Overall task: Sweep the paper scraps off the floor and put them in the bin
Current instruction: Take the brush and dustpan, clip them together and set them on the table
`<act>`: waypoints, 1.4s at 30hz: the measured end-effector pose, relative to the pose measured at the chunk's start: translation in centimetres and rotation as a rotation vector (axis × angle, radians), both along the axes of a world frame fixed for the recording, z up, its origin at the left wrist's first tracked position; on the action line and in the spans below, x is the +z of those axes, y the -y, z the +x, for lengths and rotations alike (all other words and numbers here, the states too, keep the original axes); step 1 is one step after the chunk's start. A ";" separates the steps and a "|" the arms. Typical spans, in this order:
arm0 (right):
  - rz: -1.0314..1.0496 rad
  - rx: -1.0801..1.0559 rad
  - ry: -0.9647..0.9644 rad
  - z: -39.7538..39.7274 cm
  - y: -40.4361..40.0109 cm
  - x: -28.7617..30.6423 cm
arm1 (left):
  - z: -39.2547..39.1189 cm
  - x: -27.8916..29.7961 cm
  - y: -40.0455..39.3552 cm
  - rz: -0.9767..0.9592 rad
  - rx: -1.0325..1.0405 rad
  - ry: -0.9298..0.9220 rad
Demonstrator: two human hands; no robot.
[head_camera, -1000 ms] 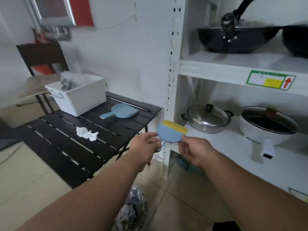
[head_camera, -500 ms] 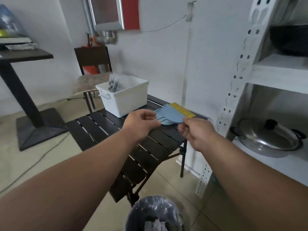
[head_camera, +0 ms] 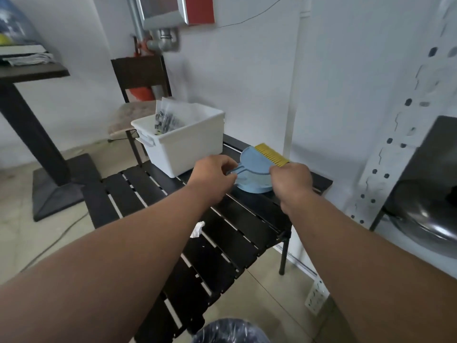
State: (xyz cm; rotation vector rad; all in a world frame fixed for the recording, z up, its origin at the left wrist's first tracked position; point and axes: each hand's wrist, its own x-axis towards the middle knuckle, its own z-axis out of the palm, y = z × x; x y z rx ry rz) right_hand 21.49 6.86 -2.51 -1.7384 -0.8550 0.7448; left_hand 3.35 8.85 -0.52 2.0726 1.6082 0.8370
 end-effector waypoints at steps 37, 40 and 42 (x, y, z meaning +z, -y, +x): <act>-0.244 0.488 0.675 -6.0 3.2 0.5 | -11.1 -3.4 4.5 -0.285 -0.047 0.215; -0.254 0.485 0.651 -6.0 2.6 0.7 | -11.4 -3.3 4.8 -0.306 -0.102 0.193; -0.273 0.508 0.658 -5.9 2.3 0.8 | -11.5 -3.5 4.7 -0.298 -0.130 0.170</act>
